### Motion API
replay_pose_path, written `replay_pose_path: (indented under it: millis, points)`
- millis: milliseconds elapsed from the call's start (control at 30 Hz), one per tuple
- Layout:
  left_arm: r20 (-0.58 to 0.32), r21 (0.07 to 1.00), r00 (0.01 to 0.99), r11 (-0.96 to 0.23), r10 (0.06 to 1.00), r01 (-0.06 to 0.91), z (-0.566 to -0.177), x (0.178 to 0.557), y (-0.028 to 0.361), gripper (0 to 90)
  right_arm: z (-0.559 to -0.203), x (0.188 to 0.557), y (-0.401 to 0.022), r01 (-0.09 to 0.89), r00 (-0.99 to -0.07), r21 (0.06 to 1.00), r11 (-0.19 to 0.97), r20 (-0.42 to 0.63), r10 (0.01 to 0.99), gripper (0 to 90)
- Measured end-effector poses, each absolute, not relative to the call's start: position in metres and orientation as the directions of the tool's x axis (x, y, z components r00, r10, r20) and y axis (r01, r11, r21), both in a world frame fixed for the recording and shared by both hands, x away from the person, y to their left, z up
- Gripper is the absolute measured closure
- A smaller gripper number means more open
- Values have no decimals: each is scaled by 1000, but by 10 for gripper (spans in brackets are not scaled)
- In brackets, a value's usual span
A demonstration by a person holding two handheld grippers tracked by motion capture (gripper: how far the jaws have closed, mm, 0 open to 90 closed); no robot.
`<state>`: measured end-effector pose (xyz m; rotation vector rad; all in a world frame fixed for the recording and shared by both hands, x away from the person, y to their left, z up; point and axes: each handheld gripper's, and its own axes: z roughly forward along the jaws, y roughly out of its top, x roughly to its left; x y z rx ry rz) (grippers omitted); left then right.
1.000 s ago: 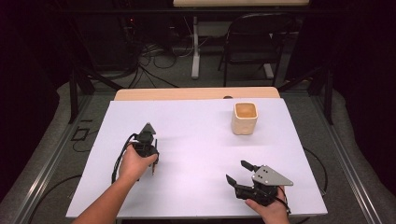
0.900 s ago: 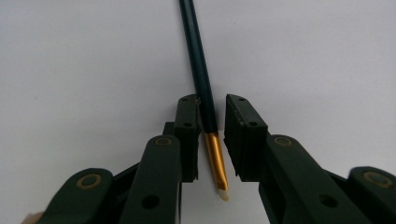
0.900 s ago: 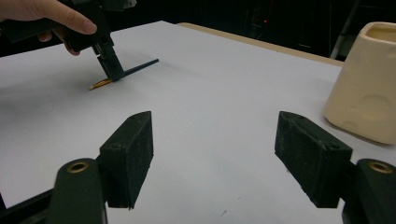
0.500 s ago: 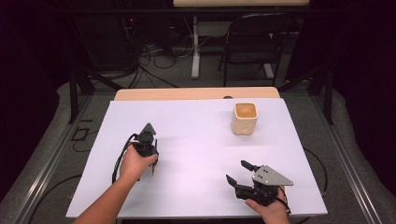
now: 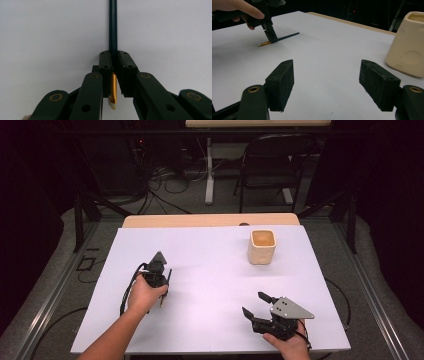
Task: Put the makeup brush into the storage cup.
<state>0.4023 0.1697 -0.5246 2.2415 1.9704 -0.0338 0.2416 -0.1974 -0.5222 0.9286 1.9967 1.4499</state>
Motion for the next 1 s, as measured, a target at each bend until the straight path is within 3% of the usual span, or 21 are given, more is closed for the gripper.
replay_pose_path:
  millis: [1000]
  points:
    - [-107, 135, 178, -163, 978, 977, -520, 398, 175, 826, -522, 242, -198, 240, -641, 949, 204, -3, 768, 278]
